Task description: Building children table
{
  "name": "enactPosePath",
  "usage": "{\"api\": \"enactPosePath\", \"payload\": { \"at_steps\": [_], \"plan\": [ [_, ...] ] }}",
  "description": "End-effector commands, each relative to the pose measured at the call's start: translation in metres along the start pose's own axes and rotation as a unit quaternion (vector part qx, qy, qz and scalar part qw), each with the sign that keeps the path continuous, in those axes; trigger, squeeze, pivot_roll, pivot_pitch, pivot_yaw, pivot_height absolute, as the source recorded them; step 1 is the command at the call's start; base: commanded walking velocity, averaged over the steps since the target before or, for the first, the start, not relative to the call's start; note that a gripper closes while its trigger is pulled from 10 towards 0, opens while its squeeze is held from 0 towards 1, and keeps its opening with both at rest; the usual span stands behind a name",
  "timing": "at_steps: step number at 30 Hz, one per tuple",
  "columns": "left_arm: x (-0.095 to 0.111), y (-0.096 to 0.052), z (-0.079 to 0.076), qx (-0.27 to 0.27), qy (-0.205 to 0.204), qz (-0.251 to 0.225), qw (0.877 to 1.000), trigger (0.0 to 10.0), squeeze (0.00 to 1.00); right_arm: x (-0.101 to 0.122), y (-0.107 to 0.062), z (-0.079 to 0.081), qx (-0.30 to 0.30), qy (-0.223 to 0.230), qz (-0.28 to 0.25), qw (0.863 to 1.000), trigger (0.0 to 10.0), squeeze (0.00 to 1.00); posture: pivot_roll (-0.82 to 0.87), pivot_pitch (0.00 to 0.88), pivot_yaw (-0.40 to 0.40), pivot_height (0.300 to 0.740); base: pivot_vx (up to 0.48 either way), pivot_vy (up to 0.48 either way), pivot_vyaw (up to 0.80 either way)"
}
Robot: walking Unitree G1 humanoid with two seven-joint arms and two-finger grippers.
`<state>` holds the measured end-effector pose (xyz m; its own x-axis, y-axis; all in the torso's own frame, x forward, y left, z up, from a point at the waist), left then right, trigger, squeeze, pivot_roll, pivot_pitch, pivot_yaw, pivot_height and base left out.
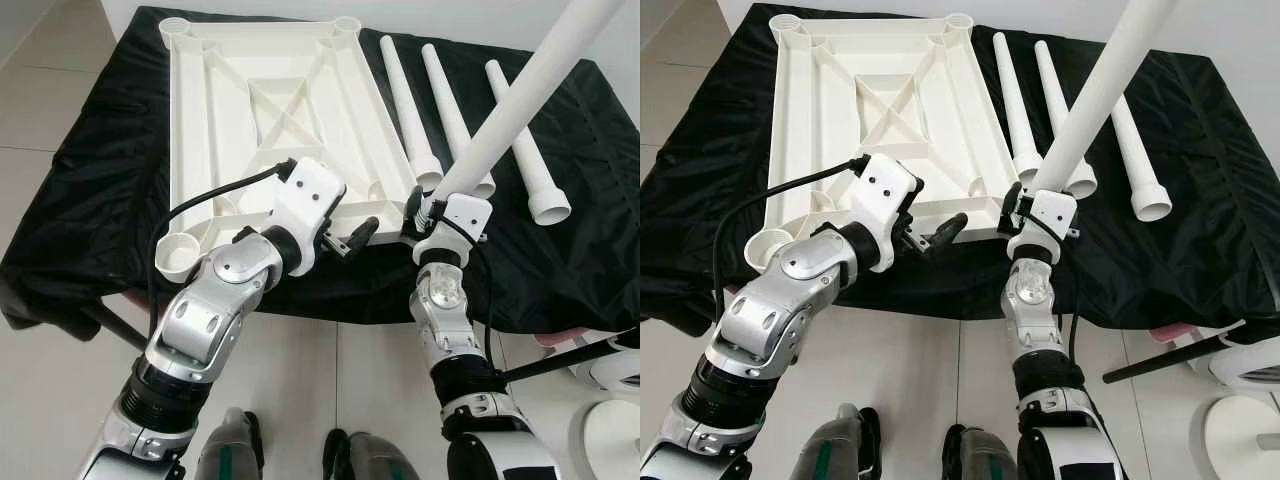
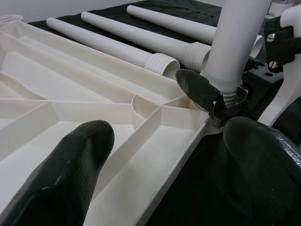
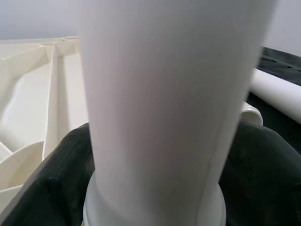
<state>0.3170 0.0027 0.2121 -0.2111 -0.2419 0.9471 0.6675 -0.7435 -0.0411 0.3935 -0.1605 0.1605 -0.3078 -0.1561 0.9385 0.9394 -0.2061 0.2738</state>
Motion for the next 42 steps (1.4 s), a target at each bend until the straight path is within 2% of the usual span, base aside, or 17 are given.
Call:
{"api": "enactPosePath", "payload": {
  "at_steps": [1,5,8,29,33,36,40,41,42],
  "plan": [
    [-0.005,0.001,-0.009,-0.027,0.0,0.008,1.0,10.0,0.0,0.001,0.0,0.003,0.032,0.004,0.004,0.999,10.0,0.0,0.12,0.134,-0.056,0.74,0.0,0.0,0.0],
    [-0.006,0.001,-0.011,-0.031,0.002,0.009,0.999,10.0,0.0,0.001,0.0,0.006,0.054,0.01,0.011,0.998,10.0,0.0,0.11,0.134,-0.058,0.74,0.0,0.0,0.0],
    [-0.008,0.003,-0.012,-0.037,0.004,0.01,0.999,10.0,0.0,0.004,0.002,0.013,0.123,0.009,0.021,0.992,10.0,0.0,0.1,0.132,-0.056,0.74,0.0,0.0,0.0],
    [-0.006,0.006,-0.01,-0.034,0.0,0.004,0.999,10.0,0.0,0.024,0.01,0.005,0.225,-0.006,0.023,0.974,10.0,0.0,0.08,0.12,-0.056,0.74,0.0,0.0,0.0],
    [-0.007,0.006,-0.01,-0.034,0.001,0.003,0.999,10.0,0.0,0.026,0.01,0.003,0.251,-0.011,0.03,0.967,10.0,0.0,0.08,0.116,-0.054,0.74,0.0,0.0,0.0],
    [-0.008,0.007,-0.016,-0.048,0.003,0.004,0.999,10.0,0.0,0.027,0.009,0.001,0.291,-0.021,0.044,0.955,10.0,0.0,0.08,0.108,-0.049,0.74,0.0,0.0,0.0],
    [-0.009,0.006,-0.017,-0.051,0.004,0.005,0.999,10.0,0.0,0.027,0.009,0.0,0.299,-0.023,0.047,0.953,10.0,0.0,0.08,0.108,-0.049,0.74,0.0,0.0,0.0],
    [-0.009,0.006,-0.02,-0.058,0.005,0.006,0.998,10.0,0.0,0.027,0.008,0.001,0.315,-0.024,0.054,0.947,10.0,0.0,0.07,0.1,-0.042,0.74,0.0,0.0,0.0],
    [-0.009,0.006,-0.02,-0.058,0.005,0.006,0.998,10.0,0.0,0.027,0.008,0.001,0.315,-0.024,0.054,0.947,10.0,0.0,0.07,0.1,-0.042,0.74,0.0,0.0,0.0]
  ]
}}
Point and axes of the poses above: a point about 5 cm out from each wrist's last joint towards the gripper, its own y axis pointing out of the wrist towards the gripper, its own x axis along the axis of the wrist's last joint, z = x × y, the point moved 6 cm from there along y, pointing out of the wrist towards the gripper, and after that the axes turned 8 degrees about y, right-handed, at the moved point
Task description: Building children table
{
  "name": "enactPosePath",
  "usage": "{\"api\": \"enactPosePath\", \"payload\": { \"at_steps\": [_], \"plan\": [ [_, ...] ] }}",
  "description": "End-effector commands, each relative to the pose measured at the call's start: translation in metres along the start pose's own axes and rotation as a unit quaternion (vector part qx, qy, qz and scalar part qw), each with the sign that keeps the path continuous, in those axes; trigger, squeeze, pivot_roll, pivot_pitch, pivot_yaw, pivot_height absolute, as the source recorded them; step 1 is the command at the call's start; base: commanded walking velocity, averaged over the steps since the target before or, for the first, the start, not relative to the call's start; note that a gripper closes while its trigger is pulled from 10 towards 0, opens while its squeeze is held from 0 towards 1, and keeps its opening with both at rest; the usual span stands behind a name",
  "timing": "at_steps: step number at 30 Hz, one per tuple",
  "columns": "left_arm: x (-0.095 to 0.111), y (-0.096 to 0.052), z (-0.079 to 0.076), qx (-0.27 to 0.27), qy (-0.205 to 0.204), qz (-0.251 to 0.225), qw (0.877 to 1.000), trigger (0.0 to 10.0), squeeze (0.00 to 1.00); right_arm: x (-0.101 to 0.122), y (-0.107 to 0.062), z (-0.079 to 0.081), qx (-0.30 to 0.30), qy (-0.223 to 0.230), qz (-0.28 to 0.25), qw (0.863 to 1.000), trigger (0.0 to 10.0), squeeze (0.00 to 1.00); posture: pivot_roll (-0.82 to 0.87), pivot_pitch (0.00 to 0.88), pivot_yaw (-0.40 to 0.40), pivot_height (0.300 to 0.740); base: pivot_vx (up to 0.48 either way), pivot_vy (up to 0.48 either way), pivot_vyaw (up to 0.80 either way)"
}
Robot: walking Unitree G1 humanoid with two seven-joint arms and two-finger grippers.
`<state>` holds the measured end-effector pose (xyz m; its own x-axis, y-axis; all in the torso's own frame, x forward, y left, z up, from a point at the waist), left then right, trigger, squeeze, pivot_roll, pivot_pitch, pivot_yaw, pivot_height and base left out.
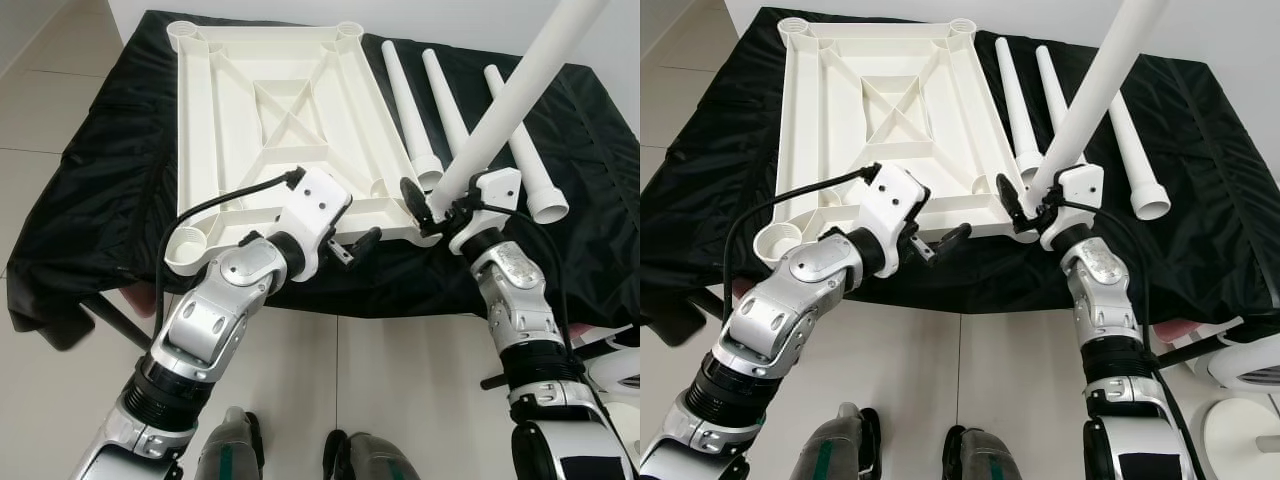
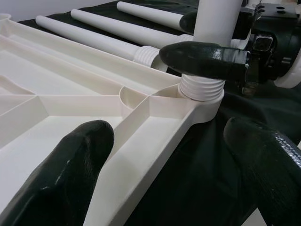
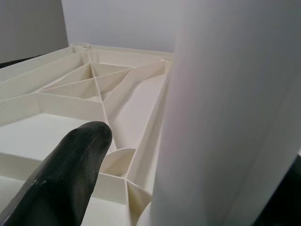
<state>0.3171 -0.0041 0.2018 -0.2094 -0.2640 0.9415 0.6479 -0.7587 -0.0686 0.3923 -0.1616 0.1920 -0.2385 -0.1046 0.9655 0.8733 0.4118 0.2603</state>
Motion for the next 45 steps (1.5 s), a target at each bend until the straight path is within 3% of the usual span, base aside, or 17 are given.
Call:
{"api": "enactPosePath", "payload": {
  "at_steps": [1,6,15,25,45],
  "plan": [
    [-0.001,0.001,-0.013,-0.041,-0.001,-0.004,0.999,10.0,0.0,-0.003,-0.002,-0.004,0.007,0.002,0.014,1.0,10.0,0.0,0.07,0.1,-0.042,0.74,0.0,0.0,0.0],
    [-0.002,0.001,-0.019,-0.058,0.002,-0.004,0.998,10.0,0.0,-0.006,-0.005,-0.004,0.063,-0.001,0.044,0.997,10.0,0.0,0.07,0.091,-0.039,0.74,0.0,0.0,0.0],
    [-0.002,0.0,-0.021,-0.058,0.002,-0.005,0.998,10.0,0.0,-0.007,-0.009,-0.007,0.097,0.008,0.066,0.993,10.0,0.0,0.08,0.083,-0.035,0.74,0.0,0.0,0.0],
    [-0.001,-0.001,-0.019,-0.054,0.003,-0.005,0.999,10.0,0.0,-0.003,-0.008,-0.027,0.072,0.009,0.066,0.995,10.0,0.0,0.08,0.082,-0.033,0.74,0.0,0.0,0.0],
    [0.0,-0.002,-0.019,-0.052,0.0,-0.005,0.999,10.0,0.0,0.003,-0.004,-0.037,0.067,0.006,0.061,0.996,10.0,0.0,0.08,0.088,-0.034,0.74,0.0,0.0,0.0]
  ]
}}
Point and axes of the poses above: a point about 5 cm out from each wrist's last joint towards the gripper, its own y axis pointing out of the wrist towards the gripper, its own x axis along the axis of the wrist's last joint, z = x × y, the point moved 6 cm from there along y, pointing out of the wrist towards the gripper, and after that the axes turned 8 degrees about y, right-handed, at the moved point
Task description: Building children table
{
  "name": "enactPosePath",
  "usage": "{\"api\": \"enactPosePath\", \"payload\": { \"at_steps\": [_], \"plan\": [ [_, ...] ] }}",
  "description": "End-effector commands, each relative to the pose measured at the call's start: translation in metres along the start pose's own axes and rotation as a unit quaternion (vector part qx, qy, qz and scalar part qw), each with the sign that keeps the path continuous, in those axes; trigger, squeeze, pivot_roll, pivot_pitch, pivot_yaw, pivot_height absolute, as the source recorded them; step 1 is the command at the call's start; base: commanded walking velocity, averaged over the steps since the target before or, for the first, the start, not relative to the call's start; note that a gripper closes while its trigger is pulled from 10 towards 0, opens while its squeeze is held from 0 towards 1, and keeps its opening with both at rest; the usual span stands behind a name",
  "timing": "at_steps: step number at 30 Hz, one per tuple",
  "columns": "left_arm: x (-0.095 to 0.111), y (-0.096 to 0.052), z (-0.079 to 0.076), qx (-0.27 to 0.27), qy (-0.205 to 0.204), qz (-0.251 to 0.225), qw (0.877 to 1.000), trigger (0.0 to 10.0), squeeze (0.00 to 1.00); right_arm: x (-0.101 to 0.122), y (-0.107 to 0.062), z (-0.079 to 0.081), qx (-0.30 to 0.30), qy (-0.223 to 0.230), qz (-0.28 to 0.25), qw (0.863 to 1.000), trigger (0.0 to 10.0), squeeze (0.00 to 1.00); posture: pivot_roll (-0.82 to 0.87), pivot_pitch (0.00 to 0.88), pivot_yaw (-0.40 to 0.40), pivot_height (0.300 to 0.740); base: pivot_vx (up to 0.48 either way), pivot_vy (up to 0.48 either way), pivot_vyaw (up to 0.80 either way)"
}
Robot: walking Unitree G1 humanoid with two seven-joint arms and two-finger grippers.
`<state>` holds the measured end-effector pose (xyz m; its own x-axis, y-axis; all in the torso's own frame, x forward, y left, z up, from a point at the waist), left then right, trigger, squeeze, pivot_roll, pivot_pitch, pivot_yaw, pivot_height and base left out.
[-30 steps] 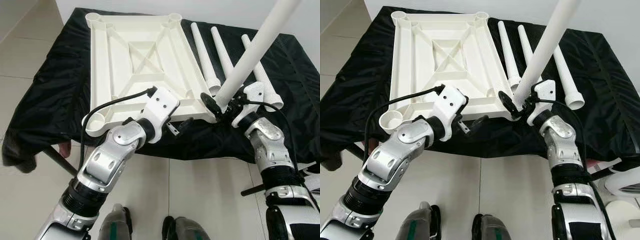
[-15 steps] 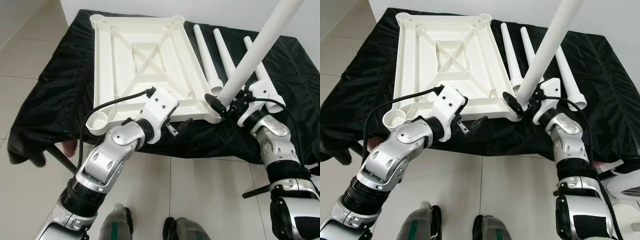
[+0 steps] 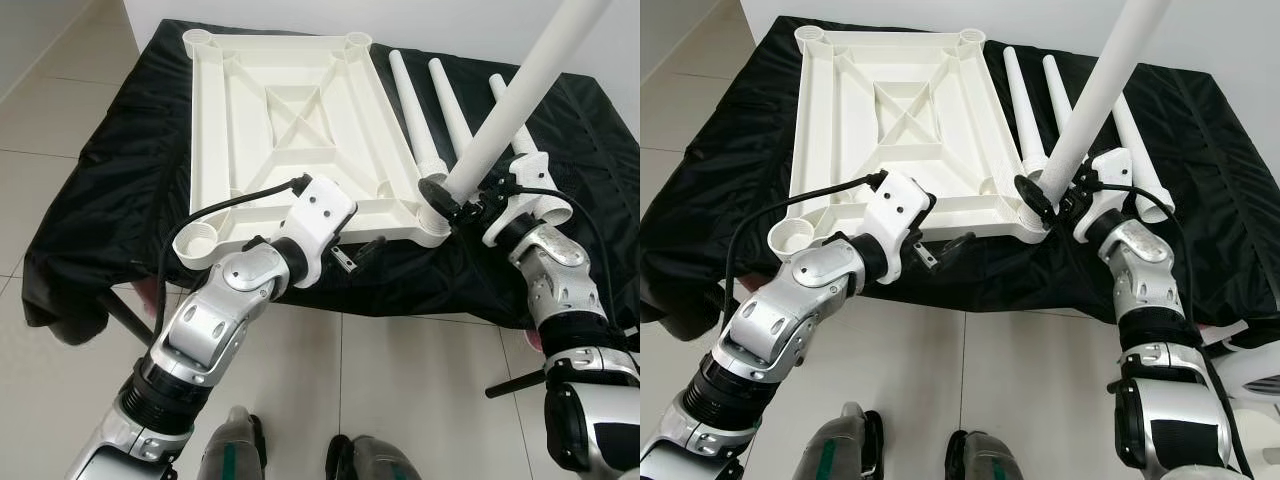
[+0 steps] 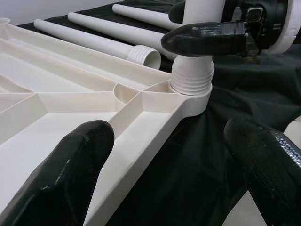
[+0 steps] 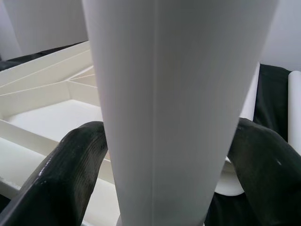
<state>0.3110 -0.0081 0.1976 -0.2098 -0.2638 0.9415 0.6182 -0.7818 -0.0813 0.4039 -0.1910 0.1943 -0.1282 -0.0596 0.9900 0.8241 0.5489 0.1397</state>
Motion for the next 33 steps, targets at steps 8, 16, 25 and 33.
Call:
{"api": "enactPosePath", "payload": {
  "at_steps": [8,16,25,33],
  "plan": [
    [0.002,-0.002,-0.011,-0.03,-0.002,-0.005,1.0,10.0,0.0,-0.005,-0.003,-0.007,0.005,0.004,0.017,1.0,6.9,0.0,0.09,0.094,-0.038,0.74,0.0,0.0,0.0],
    [0.002,-0.003,-0.011,-0.028,-0.003,-0.004,1.0,10.0,0.0,-0.011,-0.003,-0.006,0.01,0.017,0.025,0.999,0.0,0.0,0.09,0.102,-0.041,0.74,0.0,0.0,0.0],
    [0.002,-0.004,-0.009,-0.022,-0.006,-0.003,1.0,10.0,0.0,-0.012,-0.005,-0.013,-0.011,0.029,0.024,0.999,0.8,0.0,0.1,0.115,-0.049,0.74,0.0,0.0,0.0],
    [0.002,-0.004,-0.008,-0.018,-0.009,-0.003,1.0,10.0,0.0,-0.014,-0.005,-0.018,-0.029,0.021,0.027,0.999,10.0,0.0,0.1,0.126,-0.053,0.74,0.0,0.0,0.0]
  ]
}}
Point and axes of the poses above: a point about 5 cm out from each wrist's last joint towards the gripper, its own y axis pointing out of the wrist towards the gripper, its own x axis along the axis of the wrist's last joint, z = x × y, the point moved 6 cm from there along y, pointing out of the wrist towards the gripper, and after that the axes turned 8 degrees about y, right-handed, at the moved point
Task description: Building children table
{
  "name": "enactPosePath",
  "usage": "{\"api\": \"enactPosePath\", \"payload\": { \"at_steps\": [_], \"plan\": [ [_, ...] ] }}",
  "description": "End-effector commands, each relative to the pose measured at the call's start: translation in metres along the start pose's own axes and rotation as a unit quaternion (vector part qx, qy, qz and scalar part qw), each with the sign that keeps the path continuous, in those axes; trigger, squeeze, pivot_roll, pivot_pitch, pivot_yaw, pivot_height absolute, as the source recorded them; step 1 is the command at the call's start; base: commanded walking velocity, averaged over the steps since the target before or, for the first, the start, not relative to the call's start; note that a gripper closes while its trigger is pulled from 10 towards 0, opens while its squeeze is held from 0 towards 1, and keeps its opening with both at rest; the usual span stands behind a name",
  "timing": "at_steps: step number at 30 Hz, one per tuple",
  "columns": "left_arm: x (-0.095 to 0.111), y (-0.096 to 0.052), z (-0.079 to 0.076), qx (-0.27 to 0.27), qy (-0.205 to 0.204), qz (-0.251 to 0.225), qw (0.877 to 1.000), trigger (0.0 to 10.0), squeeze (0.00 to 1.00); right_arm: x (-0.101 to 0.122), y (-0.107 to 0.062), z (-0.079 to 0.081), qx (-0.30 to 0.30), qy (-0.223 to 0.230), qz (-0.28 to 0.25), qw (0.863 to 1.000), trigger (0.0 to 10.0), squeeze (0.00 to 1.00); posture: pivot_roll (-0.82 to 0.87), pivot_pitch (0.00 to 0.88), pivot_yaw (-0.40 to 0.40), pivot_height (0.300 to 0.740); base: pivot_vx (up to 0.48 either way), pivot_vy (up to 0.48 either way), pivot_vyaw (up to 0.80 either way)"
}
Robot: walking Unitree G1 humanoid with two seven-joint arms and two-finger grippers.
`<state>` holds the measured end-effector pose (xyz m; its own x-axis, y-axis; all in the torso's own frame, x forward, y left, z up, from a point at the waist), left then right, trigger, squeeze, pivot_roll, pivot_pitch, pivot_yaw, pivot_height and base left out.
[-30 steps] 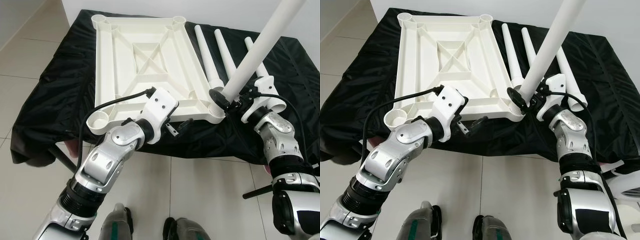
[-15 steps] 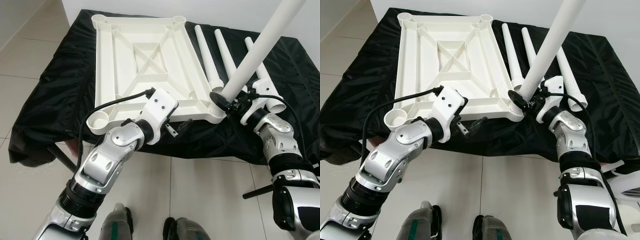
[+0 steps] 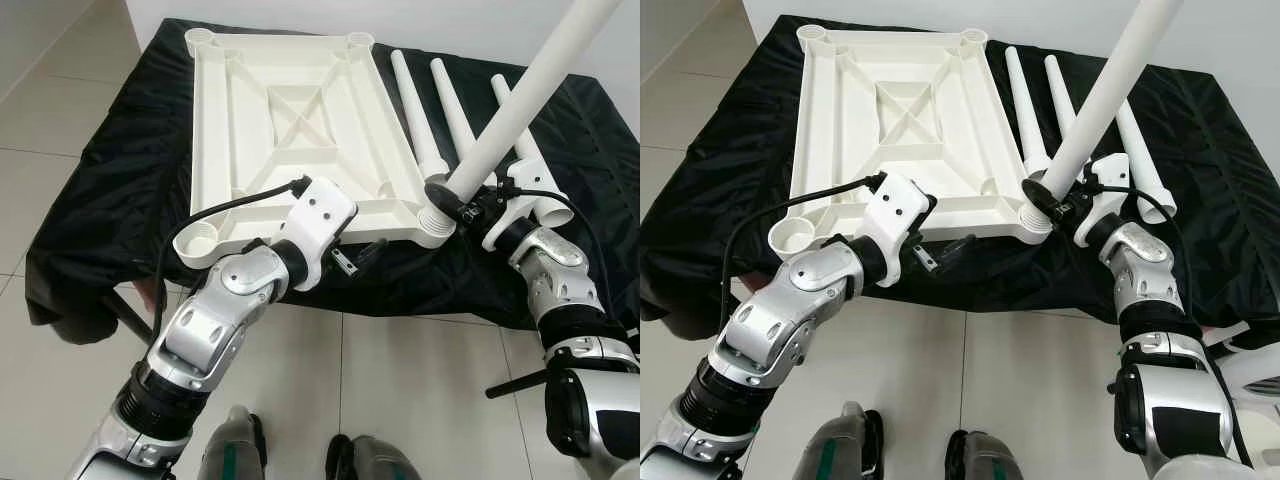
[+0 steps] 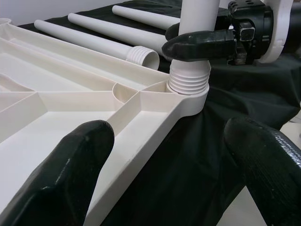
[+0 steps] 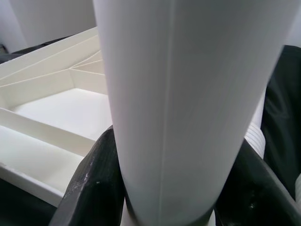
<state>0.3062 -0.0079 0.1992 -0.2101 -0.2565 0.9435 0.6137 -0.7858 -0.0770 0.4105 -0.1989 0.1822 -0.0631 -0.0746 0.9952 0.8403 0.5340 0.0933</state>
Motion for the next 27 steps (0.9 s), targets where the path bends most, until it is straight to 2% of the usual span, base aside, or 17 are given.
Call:
{"api": "enactPosePath", "payload": {
  "at_steps": [1,12,27],
  "plan": [
    [-0.001,-0.001,-0.005,-0.015,-0.007,0.0,1.0,10.0,0.0,-0.001,-0.004,-0.009,-0.023,0.0,0.001,1.0,10.0,0.0,0.1,0.128,-0.053,0.74,0.0,0.0,0.0],
    [0.0,-0.001,-0.003,-0.009,-0.009,0.0,1.0,10.0,0.0,-0.003,-0.004,-0.01,-0.067,-0.002,-0.023,0.998,10.0,0.0,0.1,0.132,-0.056,0.74,0.0,0.0,0.0],
    [0.001,-0.001,-0.003,-0.01,-0.011,-0.001,1.0,10.0,0.0,-0.01,-0.002,0.001,-0.129,0.015,-0.071,0.989,10.0,0.0,0.1,0.134,-0.056,0.74,0.0,0.0,0.0]
  ]
}}
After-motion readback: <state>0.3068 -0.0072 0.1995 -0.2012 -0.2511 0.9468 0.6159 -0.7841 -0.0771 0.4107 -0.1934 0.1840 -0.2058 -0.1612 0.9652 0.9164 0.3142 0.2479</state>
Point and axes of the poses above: a point about 5 cm out from each wrist's last joint towards the gripper, its own y axis pointing out of the wrist towards the gripper, its own x axis along the axis of the wrist's last joint, z = x × y, the point moved 6 cm from there along y, pointing out of the wrist towards the gripper, and after that the axes turned 8 degrees about y, right-handed, at the moved point
